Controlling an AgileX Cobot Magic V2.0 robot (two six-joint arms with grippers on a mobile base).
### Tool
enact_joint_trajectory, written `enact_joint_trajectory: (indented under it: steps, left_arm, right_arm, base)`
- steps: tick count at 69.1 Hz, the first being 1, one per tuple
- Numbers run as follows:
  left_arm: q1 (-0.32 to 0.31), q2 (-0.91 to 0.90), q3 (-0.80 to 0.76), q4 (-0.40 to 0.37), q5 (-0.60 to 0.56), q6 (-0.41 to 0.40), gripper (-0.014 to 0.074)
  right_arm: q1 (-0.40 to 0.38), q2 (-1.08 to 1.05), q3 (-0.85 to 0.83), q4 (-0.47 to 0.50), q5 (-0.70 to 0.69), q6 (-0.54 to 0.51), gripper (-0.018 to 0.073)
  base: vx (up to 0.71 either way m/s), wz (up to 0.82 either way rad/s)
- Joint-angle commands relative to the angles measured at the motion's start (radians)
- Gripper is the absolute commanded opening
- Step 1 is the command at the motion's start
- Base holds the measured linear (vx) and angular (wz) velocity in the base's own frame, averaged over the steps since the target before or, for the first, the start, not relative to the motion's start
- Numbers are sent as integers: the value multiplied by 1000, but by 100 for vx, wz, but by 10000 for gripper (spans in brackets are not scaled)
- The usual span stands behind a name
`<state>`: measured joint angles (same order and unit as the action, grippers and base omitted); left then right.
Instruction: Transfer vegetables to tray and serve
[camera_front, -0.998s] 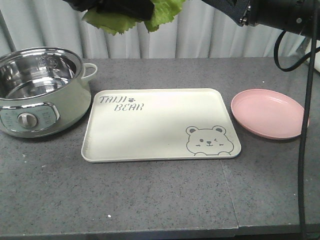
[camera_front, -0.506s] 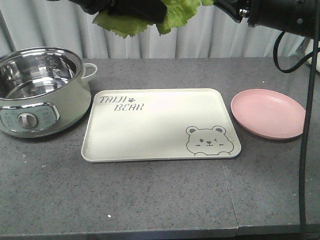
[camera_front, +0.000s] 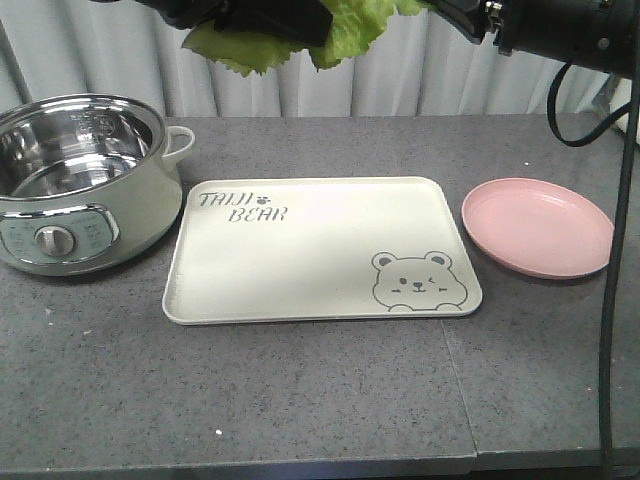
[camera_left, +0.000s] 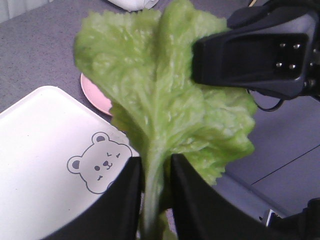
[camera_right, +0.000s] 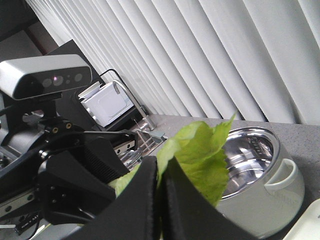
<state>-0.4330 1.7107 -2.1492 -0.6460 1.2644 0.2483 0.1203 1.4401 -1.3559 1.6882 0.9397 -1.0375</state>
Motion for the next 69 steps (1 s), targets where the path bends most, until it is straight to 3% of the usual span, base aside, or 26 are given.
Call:
enact_joint_trajectory:
  steps: [1, 11, 18, 29, 43, 52, 62, 69]
  left_arm:
    - [-4, -40, -28, -49, -69, -11, 277]
    - [-4, -40, -28, -49, -101, -13, 441]
    - [0, -40, -29, -48, -101, -38, 493]
    - [0, -43, -29, 19, -70, -38, 497]
    - [0, -43, -29, 201, -24, -106, 477]
    - [0, -43, -29, 320, -13, -125, 454]
    - [0, -43, -29, 405, -13, -141, 432]
    - [0, -43, -29, 445, -13, -141, 422]
  right_arm:
    - [-7, -30, -34, 128, 30, -12, -10]
    - [-7, -30, -34, 125, 38, -12, -8]
    - [-10, -30, -34, 125, 36, -17, -6]
    - [-109, -48, -34, 79, 44, -7, -6]
    - [-356, -73, -34, -15, 122, 78, -6]
    - [-501, -73, -34, -133, 148, 135, -6]
    - [-578, -68, -34, -270, 116, 152, -6]
    - [-580, -32, -34, -297, 85, 149, -6]
  base:
    - [0, 0]
    - [0, 0]
    - [0, 0]
    - [0, 0]
    - [0, 0]
    - [0, 0]
    - [0, 0]
    - [0, 0]
